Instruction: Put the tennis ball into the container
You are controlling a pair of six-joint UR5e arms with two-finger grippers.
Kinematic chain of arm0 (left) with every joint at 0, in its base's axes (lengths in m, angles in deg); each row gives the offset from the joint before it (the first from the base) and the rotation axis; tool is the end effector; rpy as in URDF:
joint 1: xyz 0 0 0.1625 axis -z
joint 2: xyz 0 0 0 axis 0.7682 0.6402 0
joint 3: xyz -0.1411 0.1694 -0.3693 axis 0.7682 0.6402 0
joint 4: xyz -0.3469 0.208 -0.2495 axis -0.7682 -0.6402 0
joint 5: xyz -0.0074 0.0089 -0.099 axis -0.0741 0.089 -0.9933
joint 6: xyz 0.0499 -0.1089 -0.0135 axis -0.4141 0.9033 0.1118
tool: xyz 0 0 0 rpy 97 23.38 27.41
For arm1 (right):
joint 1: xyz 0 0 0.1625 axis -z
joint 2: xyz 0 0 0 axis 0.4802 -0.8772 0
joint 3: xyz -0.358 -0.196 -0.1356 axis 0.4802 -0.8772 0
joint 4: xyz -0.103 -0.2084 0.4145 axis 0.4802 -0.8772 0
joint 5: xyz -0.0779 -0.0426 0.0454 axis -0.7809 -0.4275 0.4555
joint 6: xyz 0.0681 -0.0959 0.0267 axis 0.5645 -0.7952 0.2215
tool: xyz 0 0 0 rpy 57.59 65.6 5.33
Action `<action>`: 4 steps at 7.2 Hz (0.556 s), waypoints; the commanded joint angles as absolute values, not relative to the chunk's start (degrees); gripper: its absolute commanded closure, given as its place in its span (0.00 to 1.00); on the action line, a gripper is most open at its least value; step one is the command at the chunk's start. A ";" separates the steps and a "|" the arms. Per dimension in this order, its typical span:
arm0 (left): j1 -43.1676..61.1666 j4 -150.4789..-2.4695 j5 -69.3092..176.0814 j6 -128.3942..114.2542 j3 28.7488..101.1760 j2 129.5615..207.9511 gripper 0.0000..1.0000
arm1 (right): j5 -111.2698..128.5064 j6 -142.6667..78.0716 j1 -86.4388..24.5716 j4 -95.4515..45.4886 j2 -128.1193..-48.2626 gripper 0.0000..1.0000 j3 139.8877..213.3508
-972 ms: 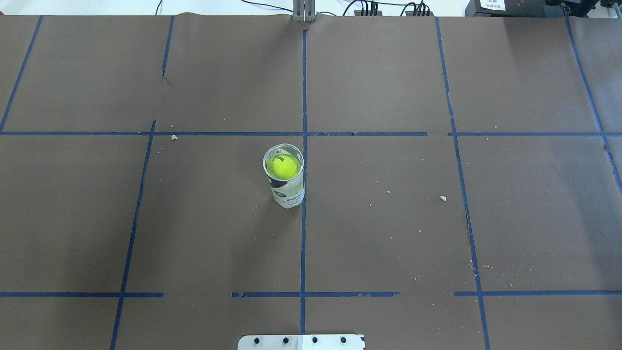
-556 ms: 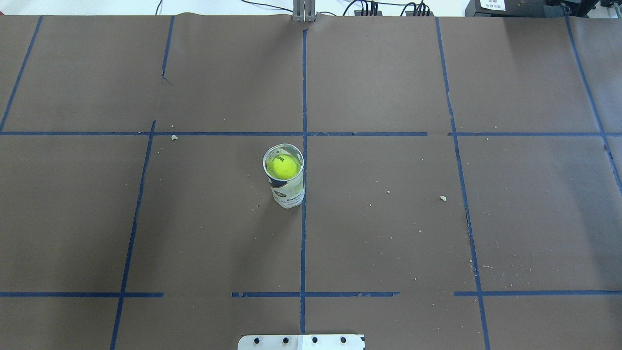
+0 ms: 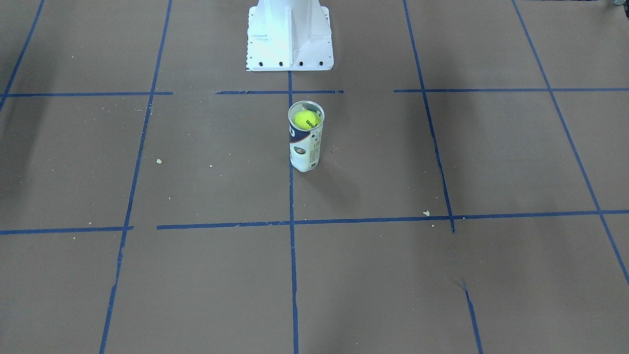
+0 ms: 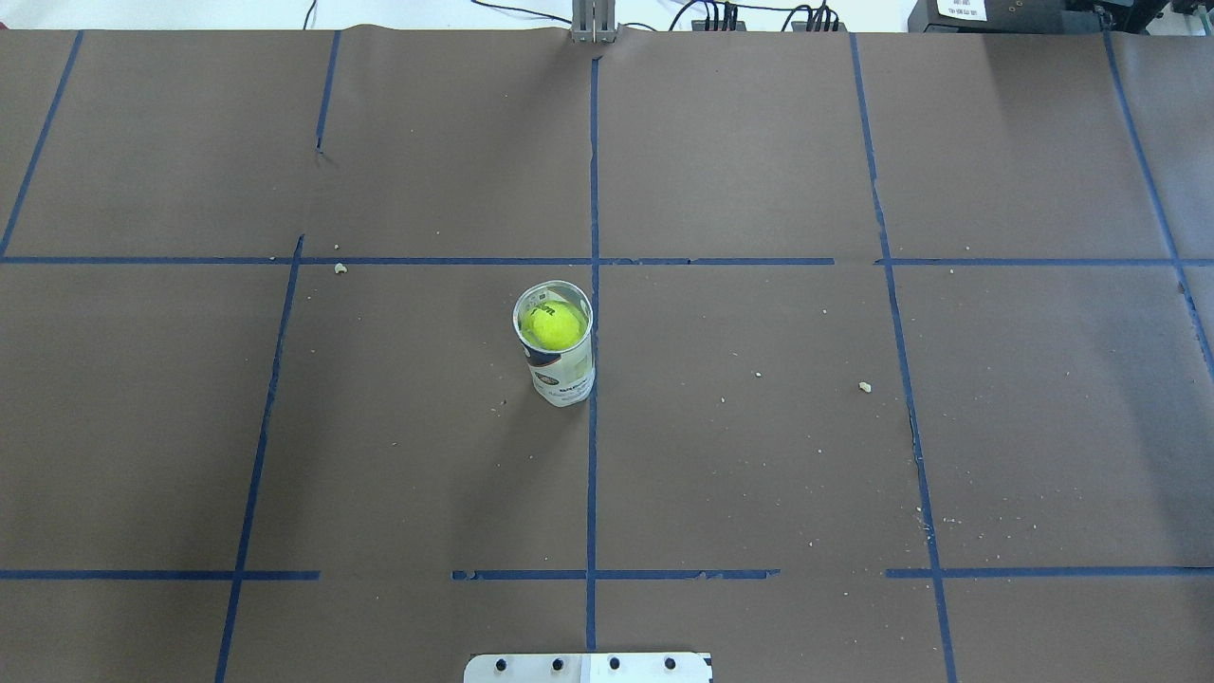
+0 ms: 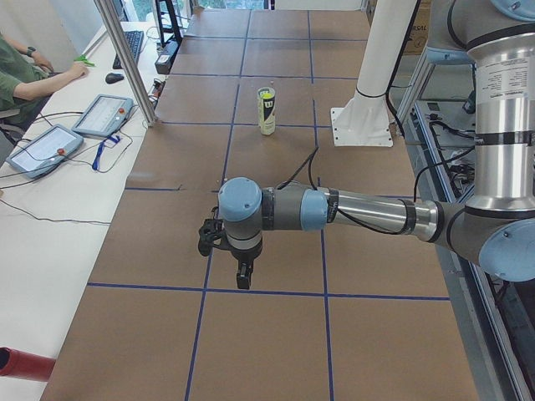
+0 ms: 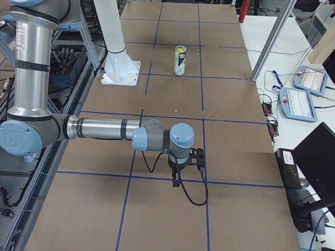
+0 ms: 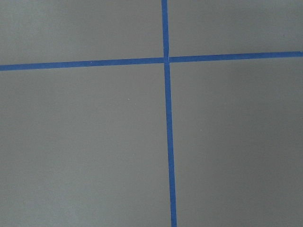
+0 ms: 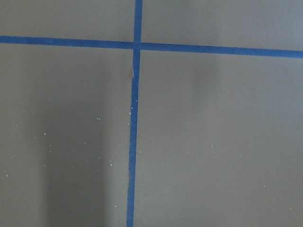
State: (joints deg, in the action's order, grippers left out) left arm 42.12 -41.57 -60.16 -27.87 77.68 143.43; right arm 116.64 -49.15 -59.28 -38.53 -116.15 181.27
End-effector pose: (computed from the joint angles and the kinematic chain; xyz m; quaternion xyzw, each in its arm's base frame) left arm -0.0684 -0.5051 0.6136 0.0227 0.3826 0.0280 0.9232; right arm 0.0366 -0.4985 0.6821 -0.0092 -0.3505 -0.0178 0.9364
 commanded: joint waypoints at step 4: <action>44.02 -41.14 -59.64 -27.86 76.91 143.01 0.00 | 116.64 -49.15 -59.28 -38.50 -116.20 0.00 181.27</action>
